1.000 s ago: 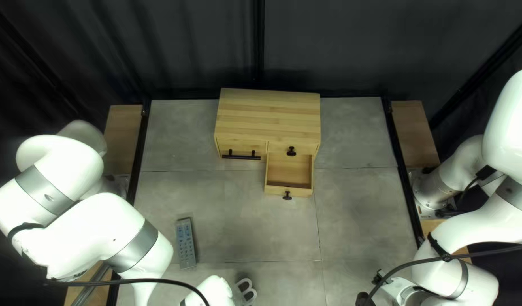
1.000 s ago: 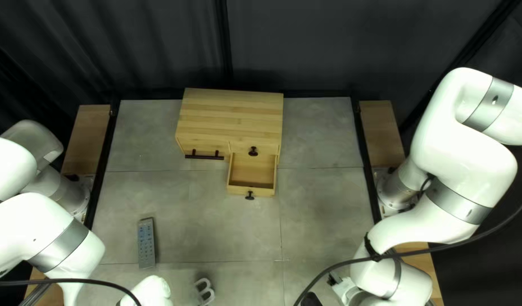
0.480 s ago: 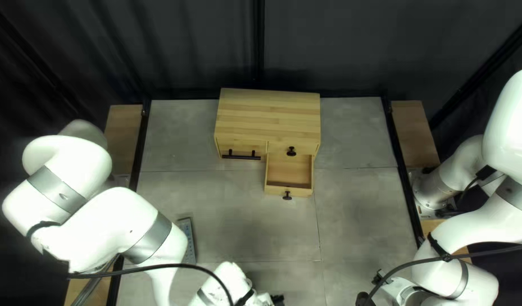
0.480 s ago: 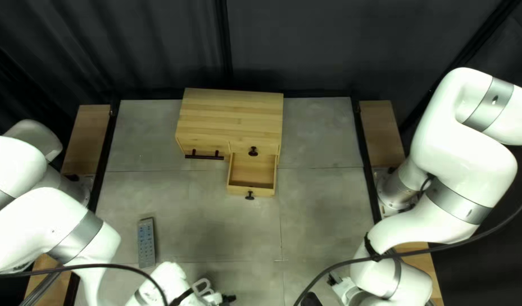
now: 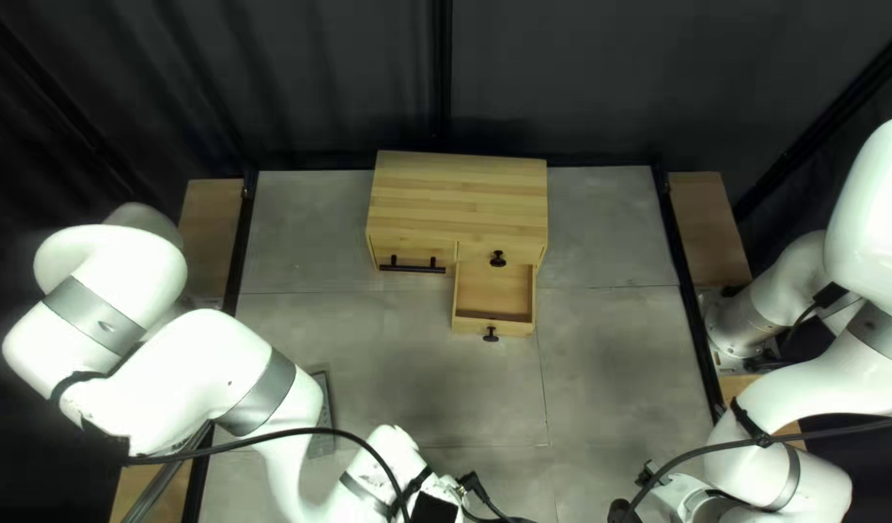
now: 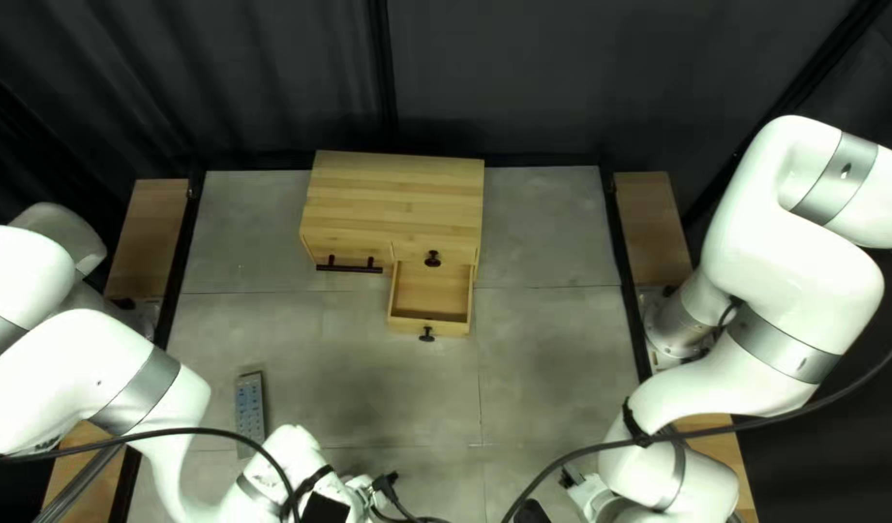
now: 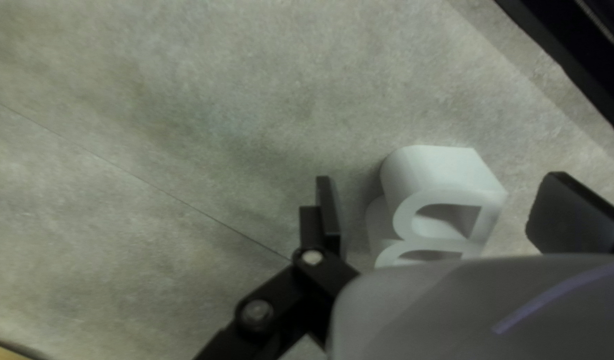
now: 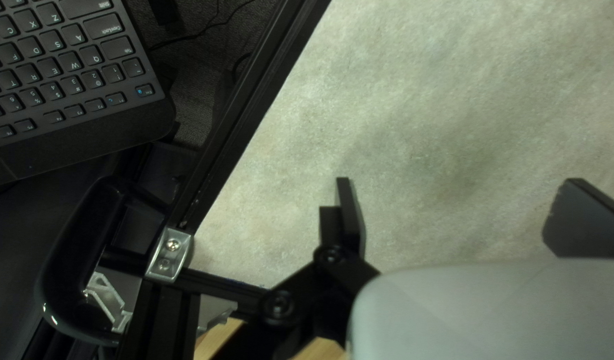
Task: Open drawers and place objects into drawer and close
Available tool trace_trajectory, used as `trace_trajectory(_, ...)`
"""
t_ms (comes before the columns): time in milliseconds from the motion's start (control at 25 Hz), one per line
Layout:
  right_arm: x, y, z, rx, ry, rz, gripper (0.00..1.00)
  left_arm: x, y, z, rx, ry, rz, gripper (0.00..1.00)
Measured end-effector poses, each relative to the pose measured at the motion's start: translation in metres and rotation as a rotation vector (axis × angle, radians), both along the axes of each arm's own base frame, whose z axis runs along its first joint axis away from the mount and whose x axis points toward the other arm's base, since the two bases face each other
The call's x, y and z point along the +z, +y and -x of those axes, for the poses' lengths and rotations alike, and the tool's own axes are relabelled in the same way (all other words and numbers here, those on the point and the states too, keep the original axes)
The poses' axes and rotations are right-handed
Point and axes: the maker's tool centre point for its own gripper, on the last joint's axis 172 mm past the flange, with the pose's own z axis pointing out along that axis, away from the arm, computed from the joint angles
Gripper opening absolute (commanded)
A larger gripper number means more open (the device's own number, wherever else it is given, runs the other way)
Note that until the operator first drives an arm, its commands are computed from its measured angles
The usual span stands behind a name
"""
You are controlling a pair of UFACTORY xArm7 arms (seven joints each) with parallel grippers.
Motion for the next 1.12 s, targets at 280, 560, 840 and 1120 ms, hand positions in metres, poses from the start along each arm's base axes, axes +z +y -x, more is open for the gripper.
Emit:
trace_trajectory(280, 0.000, 0.000, 0.000, 0.000, 0.000, 0.000, 1.00, -0.005, 0.002, 0.004, 0.027, 0.018, -0.003, 1.00)
trace_trajectory(560, 0.000, 0.000, 0.000, 0.000, 0.000, 0.000, 1.00, -0.011, 0.005, 0.014, 0.050, 0.034, -0.004, 0.15)
trace_trajectory(840, 0.000, 0.000, 0.000, 0.000, 0.000, 0.000, 1.00, -0.009, 0.003, 0.015, 0.037, 0.026, -0.016, 0.00)
trace_trajectory(1120, 0.000, 0.000, 0.000, 0.000, 0.000, 0.000, 1.00, 0.012, -0.005, 0.009, -0.070, -0.017, -0.048, 0.00)
